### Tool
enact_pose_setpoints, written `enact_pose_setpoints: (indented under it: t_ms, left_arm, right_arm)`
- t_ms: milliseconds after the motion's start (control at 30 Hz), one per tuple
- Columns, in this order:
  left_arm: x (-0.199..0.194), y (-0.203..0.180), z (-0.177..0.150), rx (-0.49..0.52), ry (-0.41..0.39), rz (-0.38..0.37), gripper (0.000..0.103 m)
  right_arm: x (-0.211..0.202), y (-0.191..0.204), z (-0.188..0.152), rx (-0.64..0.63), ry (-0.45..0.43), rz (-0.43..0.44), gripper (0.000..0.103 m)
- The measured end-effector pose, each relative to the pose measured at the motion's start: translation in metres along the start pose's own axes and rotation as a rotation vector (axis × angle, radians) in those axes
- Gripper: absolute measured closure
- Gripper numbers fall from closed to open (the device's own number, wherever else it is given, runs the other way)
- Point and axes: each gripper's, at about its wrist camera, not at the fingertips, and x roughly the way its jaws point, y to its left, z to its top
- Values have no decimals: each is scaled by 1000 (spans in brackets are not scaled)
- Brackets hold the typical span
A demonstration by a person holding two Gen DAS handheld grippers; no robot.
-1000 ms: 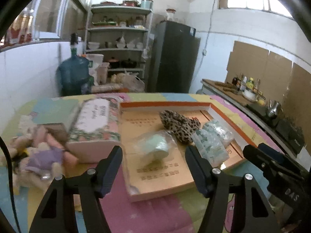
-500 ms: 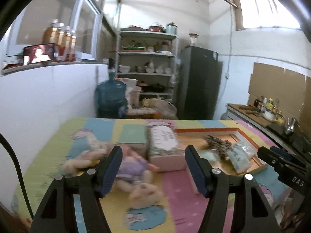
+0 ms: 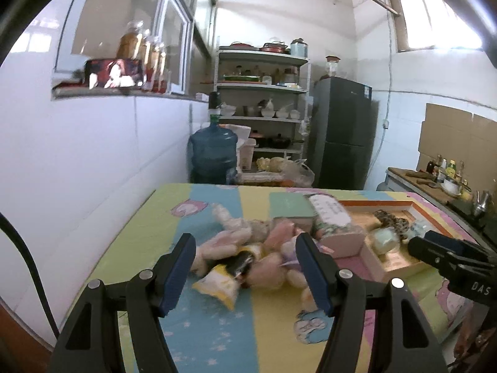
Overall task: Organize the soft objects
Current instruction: 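Move both tools back toward the remaining plush toys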
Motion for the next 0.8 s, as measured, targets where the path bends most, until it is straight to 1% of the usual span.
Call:
enact_pose_setpoints:
  t_ms: [133, 333, 633, 800]
  left_arm:
    - [5, 25, -10, -30, 22, 5, 36]
    - [16, 48, -25, -46, 58, -3, 36]
    - [39, 64, -37, -72, 110, -30, 36]
    - [49, 63, -41, -60, 126, -50, 36]
  right_arm:
    - [21, 19, -5, -30, 48, 39, 34]
    - [56, 41, -13, -61, 121, 69, 34]
    - [95, 50, -22, -74, 195, 65, 34]
    - [107, 52, -24, -89, 226, 54, 34]
